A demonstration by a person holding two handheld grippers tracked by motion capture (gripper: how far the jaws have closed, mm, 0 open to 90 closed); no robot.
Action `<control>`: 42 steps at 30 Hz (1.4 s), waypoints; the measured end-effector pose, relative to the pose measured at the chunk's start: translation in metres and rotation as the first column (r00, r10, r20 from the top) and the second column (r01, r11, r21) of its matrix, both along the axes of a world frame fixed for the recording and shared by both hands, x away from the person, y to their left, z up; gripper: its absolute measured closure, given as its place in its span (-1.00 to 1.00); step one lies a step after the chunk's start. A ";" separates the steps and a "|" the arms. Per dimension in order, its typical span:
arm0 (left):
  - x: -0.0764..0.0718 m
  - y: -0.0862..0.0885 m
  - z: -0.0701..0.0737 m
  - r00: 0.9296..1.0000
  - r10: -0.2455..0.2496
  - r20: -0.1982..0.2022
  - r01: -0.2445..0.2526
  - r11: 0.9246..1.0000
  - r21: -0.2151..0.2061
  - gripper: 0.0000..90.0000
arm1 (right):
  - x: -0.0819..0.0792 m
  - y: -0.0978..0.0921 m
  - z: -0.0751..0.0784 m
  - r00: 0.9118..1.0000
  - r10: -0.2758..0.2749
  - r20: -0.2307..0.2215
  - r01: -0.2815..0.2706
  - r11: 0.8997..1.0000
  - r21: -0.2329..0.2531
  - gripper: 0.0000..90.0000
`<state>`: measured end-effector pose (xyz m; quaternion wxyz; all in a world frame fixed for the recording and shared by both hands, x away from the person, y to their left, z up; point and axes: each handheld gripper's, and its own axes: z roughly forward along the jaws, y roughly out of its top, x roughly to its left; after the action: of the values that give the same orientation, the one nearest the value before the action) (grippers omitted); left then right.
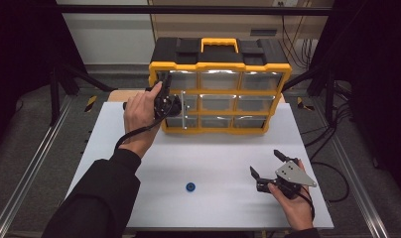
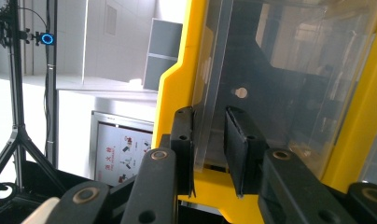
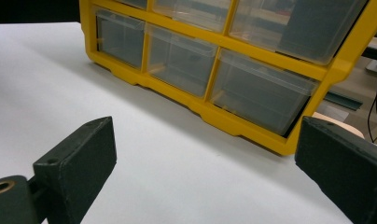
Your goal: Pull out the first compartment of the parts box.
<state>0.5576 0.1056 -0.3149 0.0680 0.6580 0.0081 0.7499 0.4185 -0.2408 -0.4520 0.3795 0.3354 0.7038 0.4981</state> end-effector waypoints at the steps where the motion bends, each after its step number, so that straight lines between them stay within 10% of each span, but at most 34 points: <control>1: 0.000 0.000 0.000 1.000 0.002 0.003 -0.002 1.000 0.001 0.63 | 0.000 0.000 0.000 1.000 0.000 0.000 0.000 1.000 0.000 -0.88; 42: -0.009 0.000 -0.006 0.997 0.013 0.073 -0.015 0.999 0.029 0.81 | 0.000 -0.001 0.001 1.000 -0.008 0.007 0.008 1.000 0.000 -0.85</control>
<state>0.5486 0.1056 -0.3212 0.0534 0.6310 -0.0008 0.7739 0.4189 -0.2422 -0.4515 0.3839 0.3364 0.7013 0.4976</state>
